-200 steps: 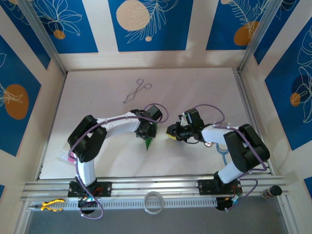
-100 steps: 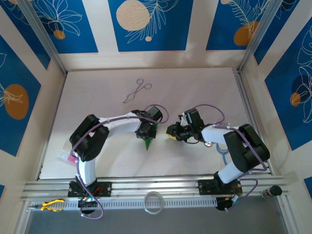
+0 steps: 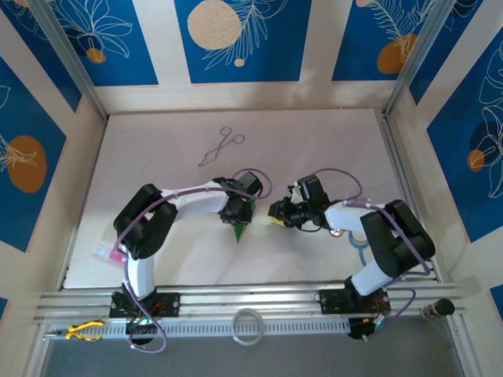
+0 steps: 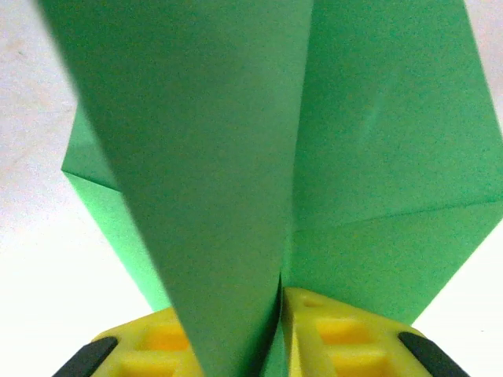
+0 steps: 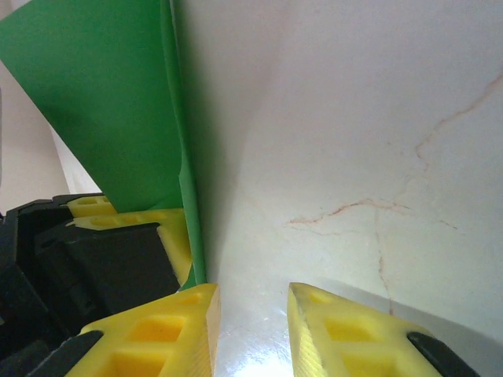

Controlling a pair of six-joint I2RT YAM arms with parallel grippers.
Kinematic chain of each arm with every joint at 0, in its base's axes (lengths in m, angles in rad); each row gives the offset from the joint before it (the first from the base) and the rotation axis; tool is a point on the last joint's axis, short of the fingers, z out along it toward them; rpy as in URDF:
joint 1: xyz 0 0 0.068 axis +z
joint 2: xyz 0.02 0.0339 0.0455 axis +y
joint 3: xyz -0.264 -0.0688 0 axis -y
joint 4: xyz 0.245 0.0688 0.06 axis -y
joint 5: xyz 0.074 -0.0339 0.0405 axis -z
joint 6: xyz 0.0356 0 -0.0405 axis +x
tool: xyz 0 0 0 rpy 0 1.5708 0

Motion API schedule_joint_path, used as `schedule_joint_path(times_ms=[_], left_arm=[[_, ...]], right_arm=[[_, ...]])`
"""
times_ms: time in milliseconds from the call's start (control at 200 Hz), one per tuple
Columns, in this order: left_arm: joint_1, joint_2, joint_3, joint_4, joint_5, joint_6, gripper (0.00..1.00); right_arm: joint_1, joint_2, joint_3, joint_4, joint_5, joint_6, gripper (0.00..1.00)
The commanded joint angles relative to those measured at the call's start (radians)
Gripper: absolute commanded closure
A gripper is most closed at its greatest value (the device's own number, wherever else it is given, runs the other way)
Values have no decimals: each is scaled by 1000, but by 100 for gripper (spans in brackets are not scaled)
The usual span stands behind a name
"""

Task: Fold a paper plane with a square sheet of paper (pick it up from the middle)
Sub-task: Move a paper plane to the center of the table.

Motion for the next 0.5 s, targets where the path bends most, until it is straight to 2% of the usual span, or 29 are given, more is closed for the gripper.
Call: schedule_joint_path(times_ms=[0,100,185,315,495], left_arm=[[-11,42,-18,-4,-47,-51,73],[-21,57,-8,-14,-65,-80,68],[-33,75,15,-32,-86,-101,67],[-65,119,94,-120,-153,-126,62],[-92,163,163,-182,-184,-165,60]], right_arm=[[-4,-36,-16,-17,-5,-18,71],[-6,-60,-21,-33,4,-25,71],[-10,-87,-25,-49,14,-32,71],[-23,-132,-36,-81,22,-46,71],[-59,-210,-68,-113,27,-68,71]])
